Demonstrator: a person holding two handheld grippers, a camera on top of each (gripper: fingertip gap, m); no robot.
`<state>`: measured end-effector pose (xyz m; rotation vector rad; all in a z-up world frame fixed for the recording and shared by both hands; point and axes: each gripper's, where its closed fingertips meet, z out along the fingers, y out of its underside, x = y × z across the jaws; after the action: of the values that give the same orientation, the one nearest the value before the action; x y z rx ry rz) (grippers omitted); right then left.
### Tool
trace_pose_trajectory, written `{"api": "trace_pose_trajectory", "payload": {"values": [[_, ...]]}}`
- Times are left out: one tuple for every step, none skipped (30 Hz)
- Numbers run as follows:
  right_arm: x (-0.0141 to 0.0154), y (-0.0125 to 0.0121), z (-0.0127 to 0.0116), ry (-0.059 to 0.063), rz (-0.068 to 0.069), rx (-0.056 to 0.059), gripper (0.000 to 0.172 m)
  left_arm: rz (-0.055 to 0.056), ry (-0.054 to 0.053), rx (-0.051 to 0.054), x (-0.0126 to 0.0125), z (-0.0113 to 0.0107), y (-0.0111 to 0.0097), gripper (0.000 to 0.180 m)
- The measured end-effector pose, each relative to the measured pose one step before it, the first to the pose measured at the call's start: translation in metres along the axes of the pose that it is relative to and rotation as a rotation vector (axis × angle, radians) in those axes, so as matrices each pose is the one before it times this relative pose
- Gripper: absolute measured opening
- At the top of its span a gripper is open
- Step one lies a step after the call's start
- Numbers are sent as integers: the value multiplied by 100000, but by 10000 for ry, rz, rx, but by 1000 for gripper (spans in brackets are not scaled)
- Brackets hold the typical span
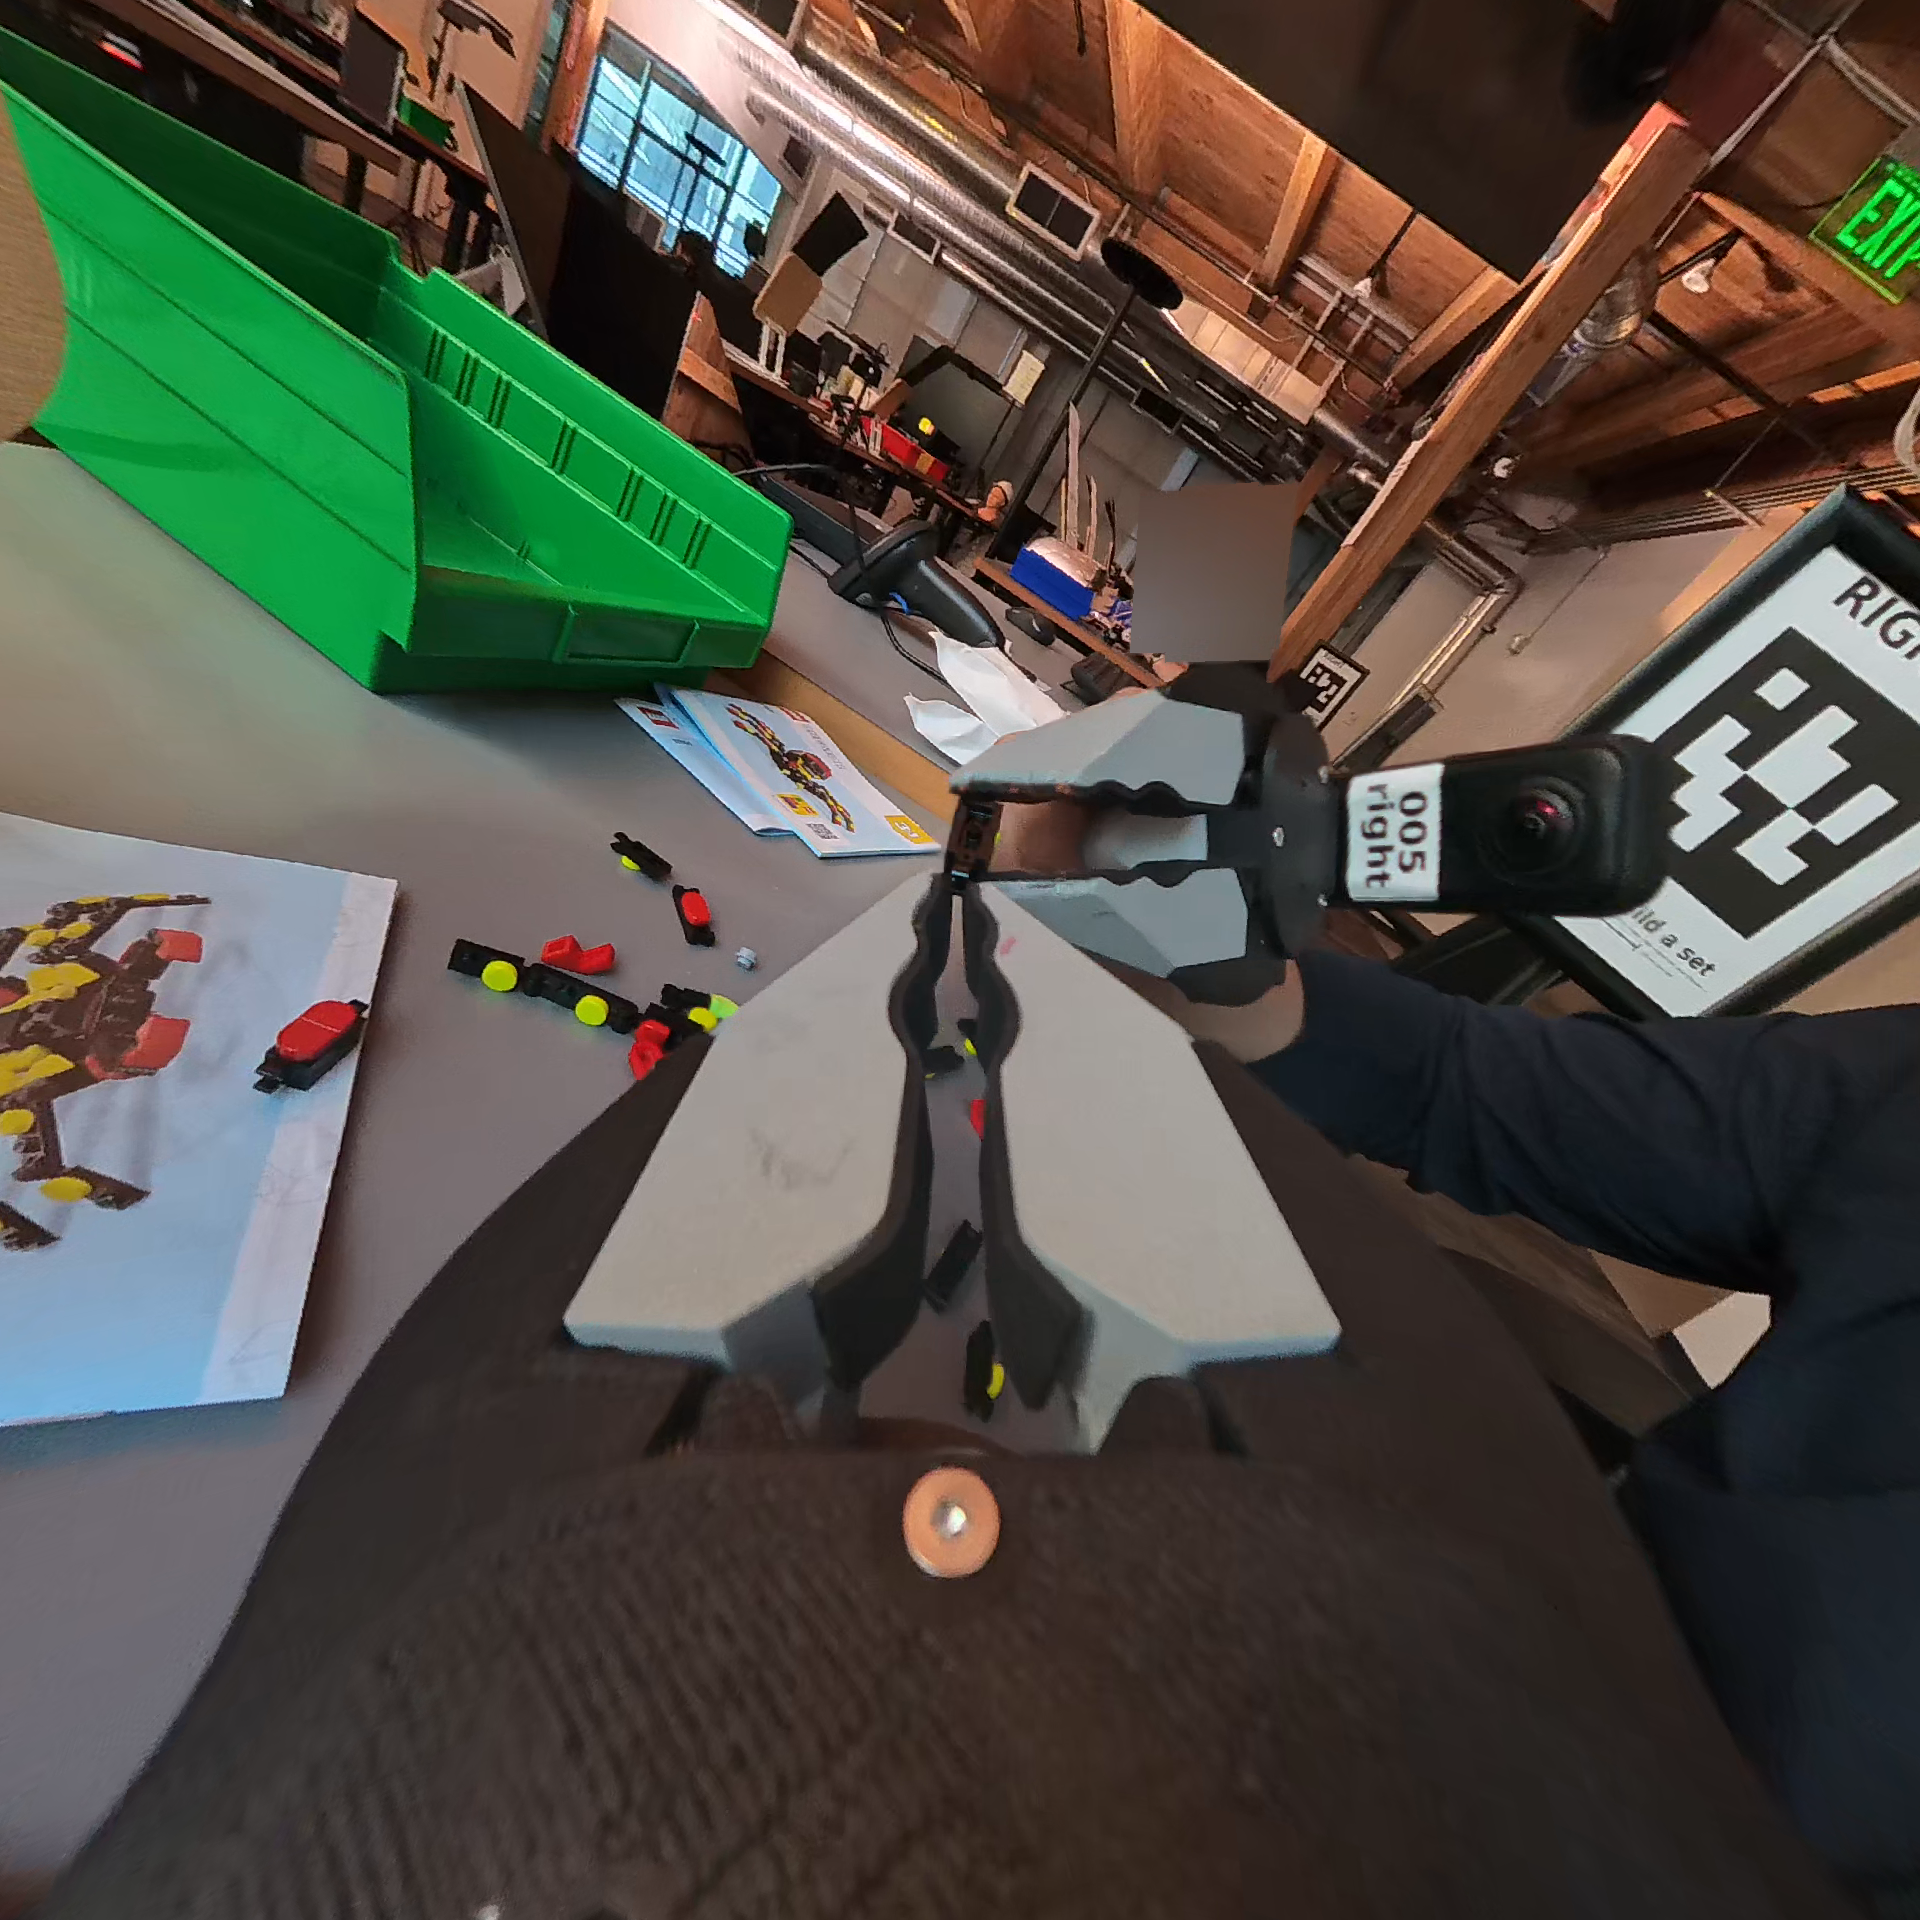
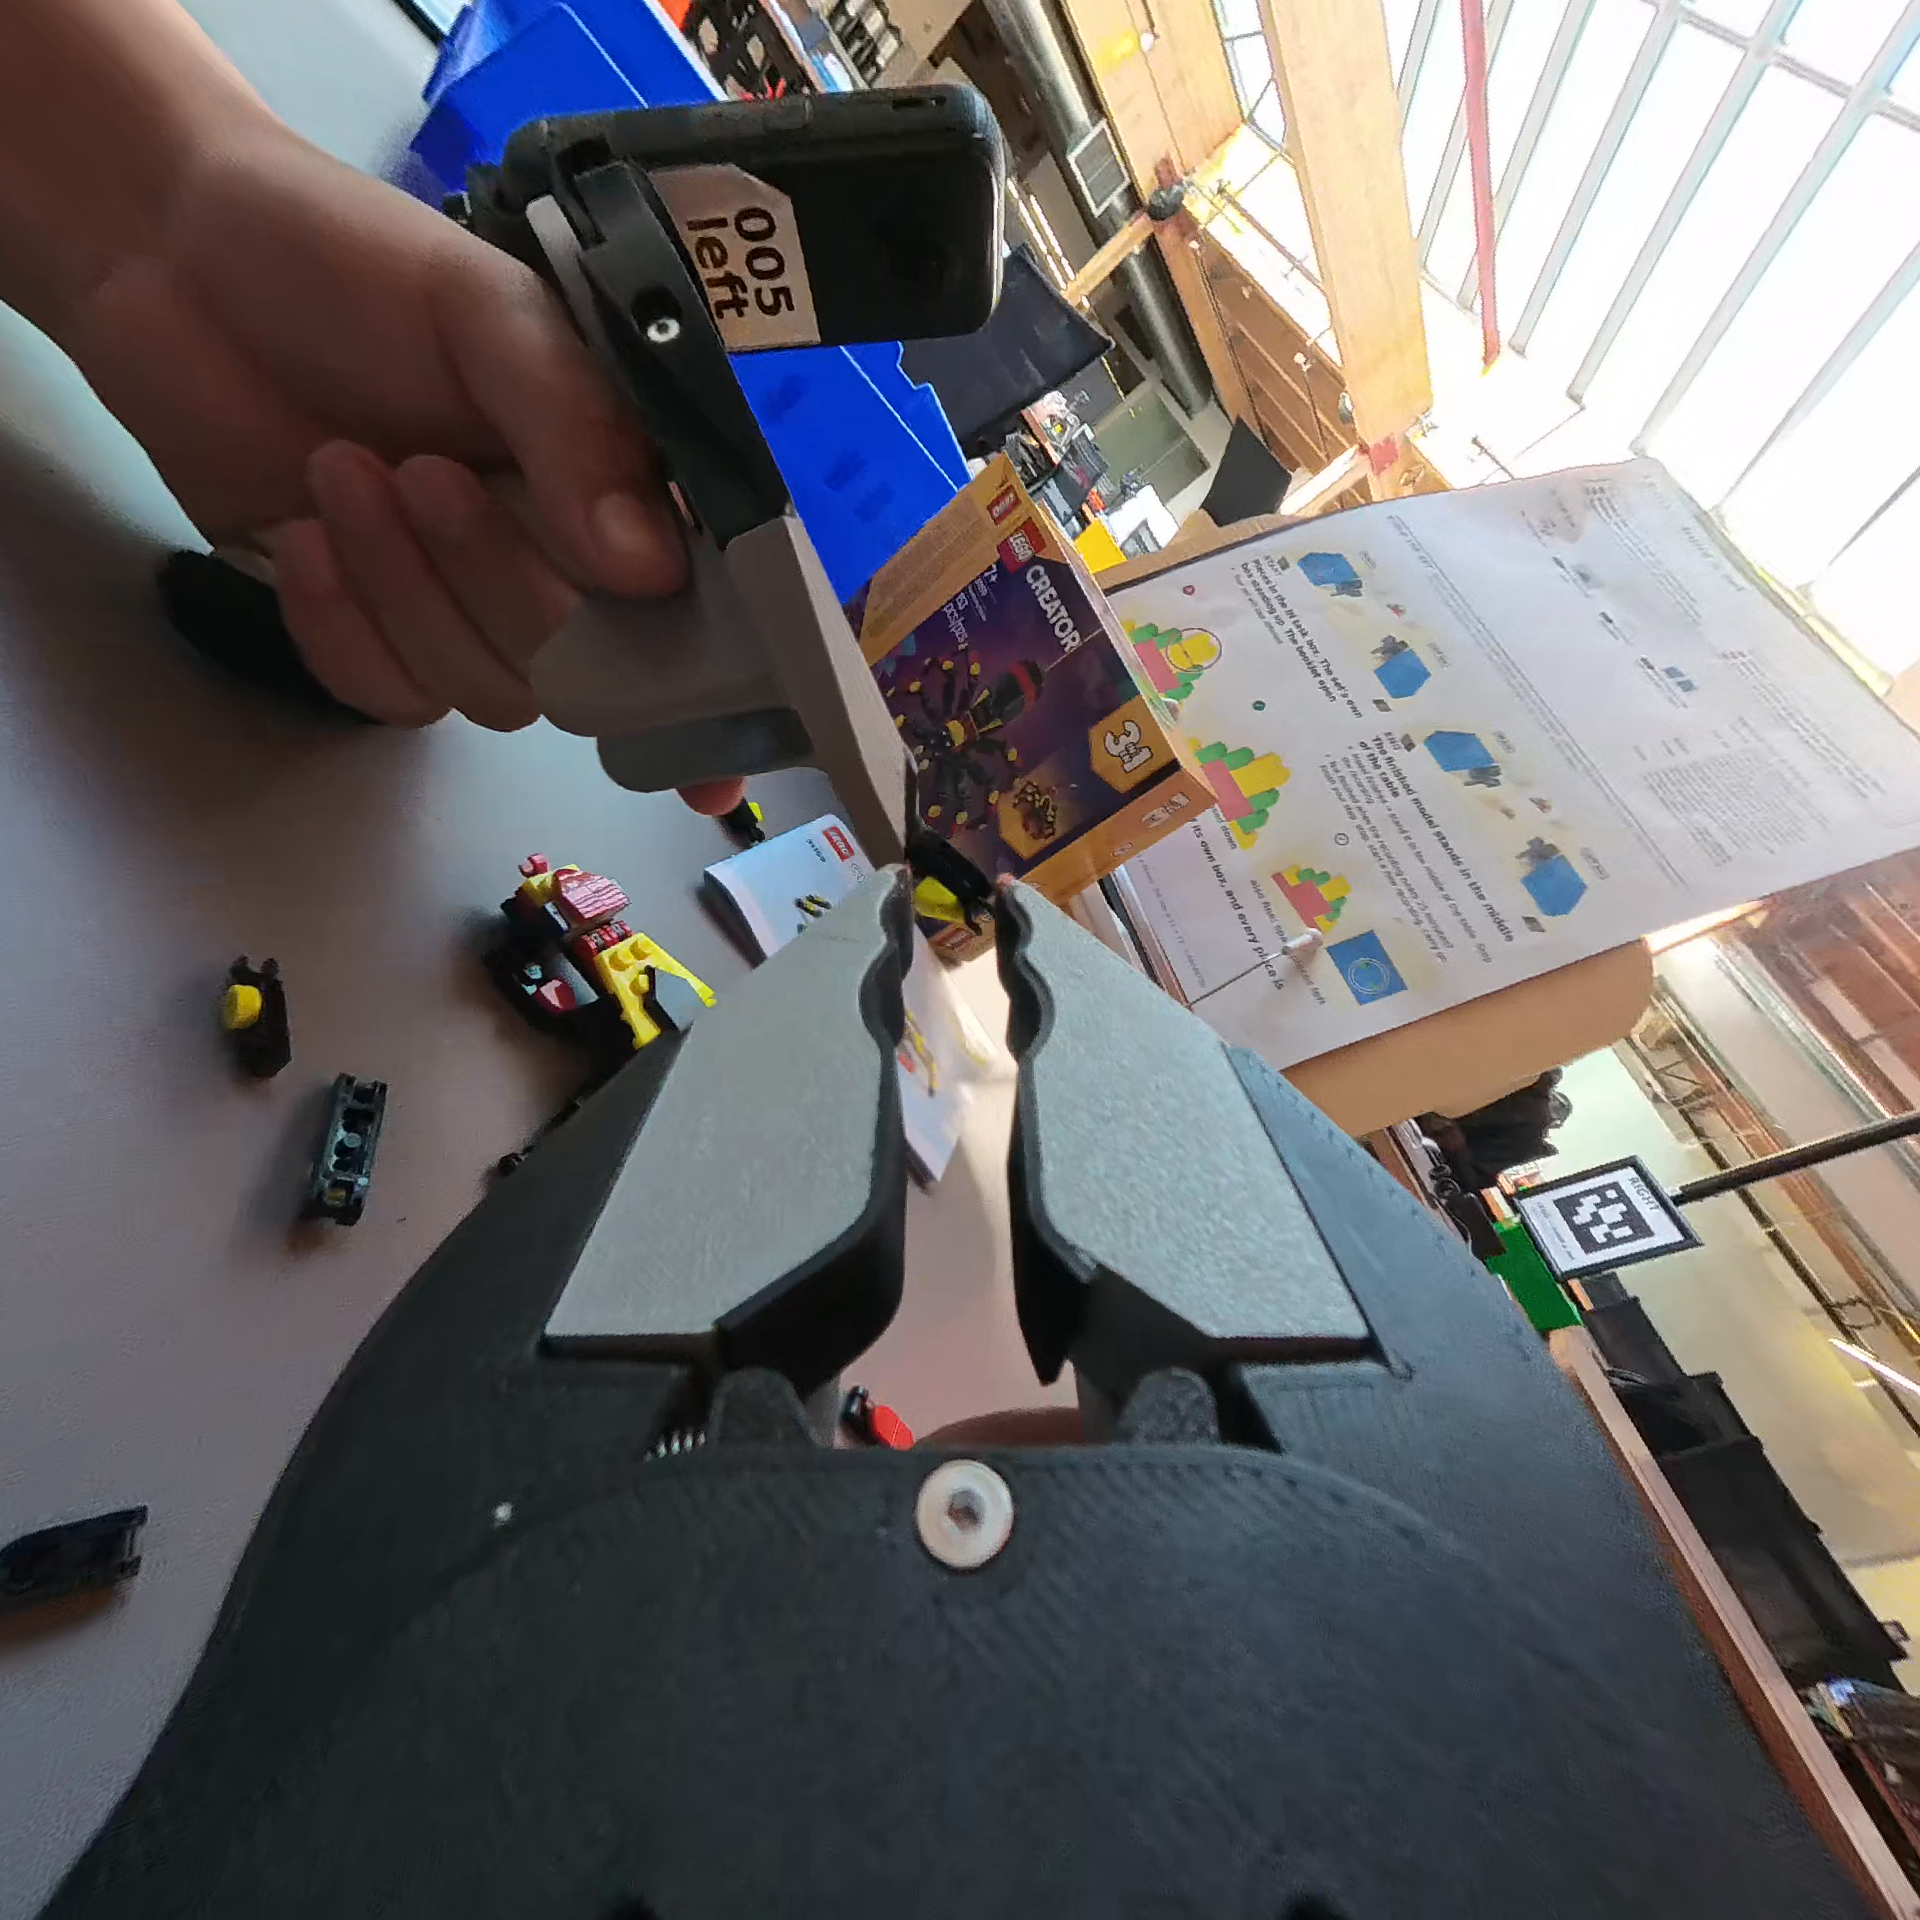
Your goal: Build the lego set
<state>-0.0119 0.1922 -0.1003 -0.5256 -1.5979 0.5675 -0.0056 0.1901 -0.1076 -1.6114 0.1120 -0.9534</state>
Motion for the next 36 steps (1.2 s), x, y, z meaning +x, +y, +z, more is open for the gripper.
{"api": "trace_pose_trajectory", "payload": {"values": [[63,-54,-20,17,29,-34,13,131,-41,26,41,19,-52,0],[24,-49,-38,-27,42,16,13,203,-34,-42,73,13,-21,0],[8,-11,-7,-35,68,19,14,254,-74,-61,20,0,-1,0],[-30,68,28,-45,85,-19,14,284,-132,-66,-53,15,34,0],[-112,143,59,-88,78,-35,14,311,-165,-150,-115,13,132,0],[-157,143,58,-126,107,11,13,408,-165,-217,-108,-16,199,0],[-107,104,35,-131,193,58,12,508,-183,-182,-62,-9,152,0],[-15,61,28,-127,330,63,12,510,-194,-108,-27,2,49,0],[37,85,24,-143,389,19,13,433,-170,-92,-17,-5,20,0],[266,106,-22,-11,377,-3,13,382,-213,-133,-160,-58,60,0],[432,26,-104,96,291,56,13,405,-310,-129,-372,-131,30,0],[372,38,-115,32,285,38,12,411,-365,-90,-496,-175,-27,3],[212,180,-31,-88,366,-58,12,450,-440,-71,-595,-171,-87,7],[45,321,55,-185,440,-152,13,551,-438,-47,-486,-143,-86,11],[-70,265,86,-205,426,-95,12,658,-333,-68,-200,-60,-26,15],[-178,148,104,-228,382,-31,12,707,-225,-119,110,49,66,18],[-154,69,120,-165,312,-4,12,674,-204,-119,253,121,96,20],[-152,77,109,-132,224,-20,12,621,-122,-109,406,153,113,23],[-257,117,96,-188,162,-70,13,539,-96,-109,401,139,115,24],[-359,86,91,-227,98,-61,12,489,-168,-96,182,113,95,24],[-375,118,104,-219,42,-86,12,504,-226,-30,31,15,-18,23],[-268,182,115,-139,-6,-136,13,479,-189,41,22,-49,-113,20],[-150,107,101,-39,-44,-80,13,440,-9,7,202,-78,-59,12],[-75,47,48,-15,-18,-27,13,352,67,-109,264,-13,79,8],[-35,63,18,-42,45,-29,13,286,24,-116,199,42,105,5],[-40,24,-10,-81,98,-9,13,185,-6,-76,127,57,89,4],[-87,-41,-15,-123,121,45,13,54,-11,-74,67,73,121,5],[-89,-93,-23,-97,107,74,13,-39,-12,-95,-3,76,170,8],[-86,-13,-3,-69,28,11,13,-66,-1,-32,-38,35,78,10],[-62,49,19,-26,-54,-37,13,-20,73,27,64,-31,-24,7],[-74,17,-16,-20,-78,-3,13,18,102,37,108,-78,-71,4],[-84,-38,-46,-52,-51,20,13,55,94,-51,86,-19,21,4],[-87,1,-25,-67,-37,0,13,38,101,-44,93,-19,10,4],[-102,-4,-32,-52,-94,20,13,12,81,-5,66,-52,-26,4],[-120,60,-38,-24,-236,-9,13,-43,96,-8,93,-34,-5,4],[-105,169,-39,32,-408,-88,13,-96,106,-35,115,32,51,4]]}}
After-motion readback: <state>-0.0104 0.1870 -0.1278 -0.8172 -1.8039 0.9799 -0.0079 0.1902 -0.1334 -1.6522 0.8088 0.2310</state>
